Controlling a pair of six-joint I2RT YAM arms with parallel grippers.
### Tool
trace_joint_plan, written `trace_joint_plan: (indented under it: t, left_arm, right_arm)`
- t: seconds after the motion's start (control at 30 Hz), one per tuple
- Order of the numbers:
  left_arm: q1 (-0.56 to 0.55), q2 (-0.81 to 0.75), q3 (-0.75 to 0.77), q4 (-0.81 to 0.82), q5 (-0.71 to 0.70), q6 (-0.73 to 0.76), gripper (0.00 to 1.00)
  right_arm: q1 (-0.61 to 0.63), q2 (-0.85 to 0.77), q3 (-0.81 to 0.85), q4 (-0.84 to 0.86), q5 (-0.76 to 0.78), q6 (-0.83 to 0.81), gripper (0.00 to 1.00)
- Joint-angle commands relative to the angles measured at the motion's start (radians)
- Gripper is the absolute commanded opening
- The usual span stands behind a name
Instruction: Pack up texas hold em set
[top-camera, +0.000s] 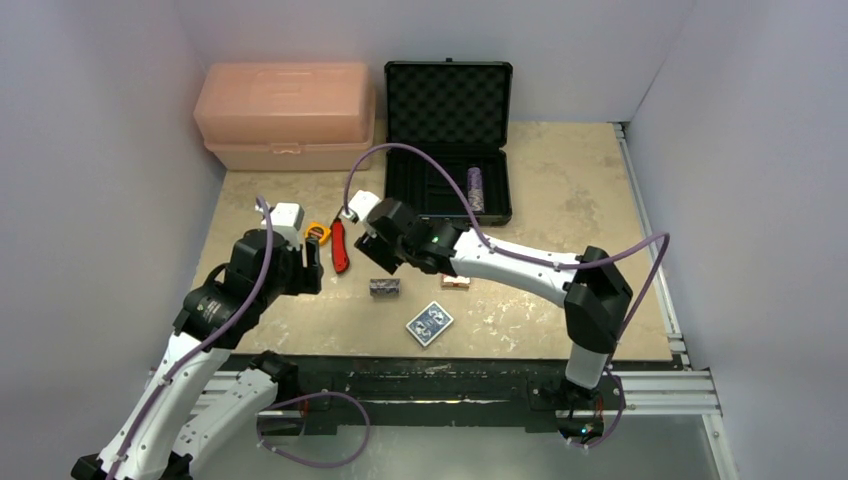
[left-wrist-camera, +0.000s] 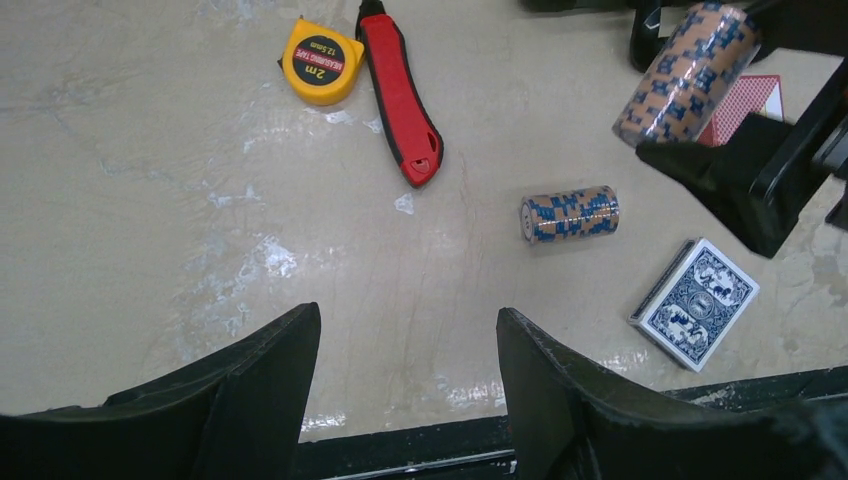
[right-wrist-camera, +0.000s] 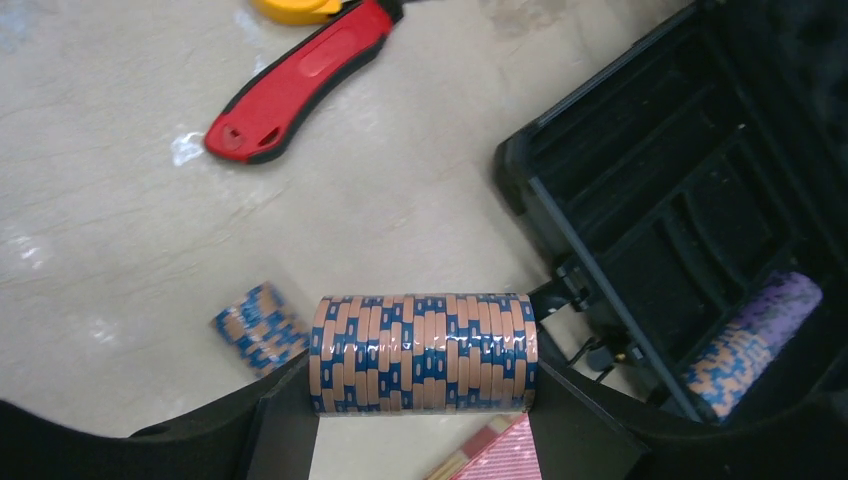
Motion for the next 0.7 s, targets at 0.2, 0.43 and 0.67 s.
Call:
trace_joint_plan:
  t: [0.2, 0.43, 0.67]
  left_arm:
    - [0.008, -0.018, 0.007, 0.014, -0.033, 0.007, 0.64]
    - [0.009, -0.020, 0.008, 0.014, -0.035, 0.007, 0.64]
    - [0.010, -0.018, 0.008, 0.013, -0.039, 0.006, 0.64]
  right_arm:
    - [-0.168, -0.095, 0.091, 0.172, -0.177, -0.292, 0.45]
    - [-0.244, -0.075, 0.128, 0.226, -0.289, -0.482, 0.46]
    - [-0.324, 0.031, 0.257, 0.185, -0.330, -0.587, 0.45]
